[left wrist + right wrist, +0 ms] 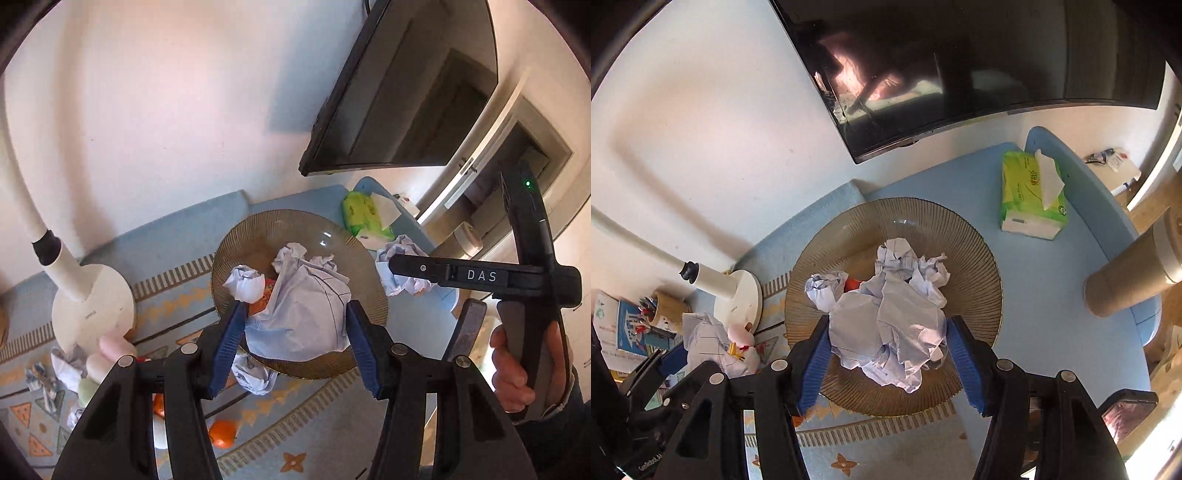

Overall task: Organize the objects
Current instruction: 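Carry both paper balls over the woven tray and open both grippers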

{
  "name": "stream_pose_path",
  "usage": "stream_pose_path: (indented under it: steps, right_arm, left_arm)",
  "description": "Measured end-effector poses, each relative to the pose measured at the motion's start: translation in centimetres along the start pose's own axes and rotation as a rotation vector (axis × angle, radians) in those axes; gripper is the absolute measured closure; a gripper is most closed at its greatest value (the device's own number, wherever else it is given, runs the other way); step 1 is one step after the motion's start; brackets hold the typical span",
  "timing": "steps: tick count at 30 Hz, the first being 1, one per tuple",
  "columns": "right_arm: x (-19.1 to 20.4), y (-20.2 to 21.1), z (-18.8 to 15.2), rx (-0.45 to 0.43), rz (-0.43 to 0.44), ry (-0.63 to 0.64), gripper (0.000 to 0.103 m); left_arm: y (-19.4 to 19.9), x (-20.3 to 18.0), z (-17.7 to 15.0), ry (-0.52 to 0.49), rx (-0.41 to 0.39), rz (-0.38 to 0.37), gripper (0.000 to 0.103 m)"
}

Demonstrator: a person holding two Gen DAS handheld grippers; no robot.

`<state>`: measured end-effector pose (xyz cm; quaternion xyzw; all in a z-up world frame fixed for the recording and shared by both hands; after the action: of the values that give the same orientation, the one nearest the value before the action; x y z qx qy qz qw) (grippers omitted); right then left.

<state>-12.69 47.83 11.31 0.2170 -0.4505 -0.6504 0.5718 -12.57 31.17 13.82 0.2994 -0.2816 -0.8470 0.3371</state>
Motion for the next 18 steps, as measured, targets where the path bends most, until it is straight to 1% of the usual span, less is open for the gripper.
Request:
stream_pose_path:
  steps: [3, 5, 7, 8, 9, 10, 13, 18]
  right_arm:
    - [0.7, -1.7, 0.8, 0.005, 0.011, 0.017, 0.042]
    - [1.1, -2.7, 1.3, 0.009, 0.022, 0.027, 0.037]
    - [1.5, -3.7, 1.7, 0.014, 0.036, 0.047, 0.033]
    - [1.6, -4.0, 1.8, 0.017, 0.038, 0.053, 0.033]
    - [1.6, -4.3, 1.8, 0.02, 0.039, 0.058, 0.033]
    - [1.5, -4.5, 1.8, 0.021, 0.036, 0.062, 0.033]
    - [0.7, -4.9, 1.7, 0.034, 0.023, 0.054, 0.033]
    - [-0.1, -4.7, 1.0, 0.052, 0.022, 0.024, 0.033]
  left_arm:
    - [-2.2, 0.0, 0.0, -0.017, 0.048, 0.026, 0.05]
    - [-3.1, -0.1, 0.2, -0.03, 0.062, 0.032, 0.049]
    - [-4.0, -0.2, 0.4, -0.034, 0.079, 0.03, 0.043]
    - [-4.5, 0.0, 0.4, -0.027, 0.091, 0.029, 0.041]
    - [-5.0, 0.2, 0.4, -0.016, 0.103, 0.031, 0.033]
    - [-5.4, 0.5, 0.3, -0.003, 0.111, 0.033, 0.03]
    - [-5.9, 1.1, -0.2, 0.031, 0.127, 0.037, 0.03]
    - [-4.3, 2.0, -1.1, 0.077, 0.116, 0.032, 0.03]
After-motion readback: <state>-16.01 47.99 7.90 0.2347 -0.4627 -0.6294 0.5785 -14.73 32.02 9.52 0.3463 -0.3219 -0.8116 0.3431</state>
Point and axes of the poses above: each gripper's, at about its wrist camera, not at the fingertips, and y roughly against the way its jaws point, x to its left, z to its top, the point moved 8 cm from there along -y, roughly the way its jaws point, and after that the axes turned 7 degrees about -x, right-handed, at the moved point
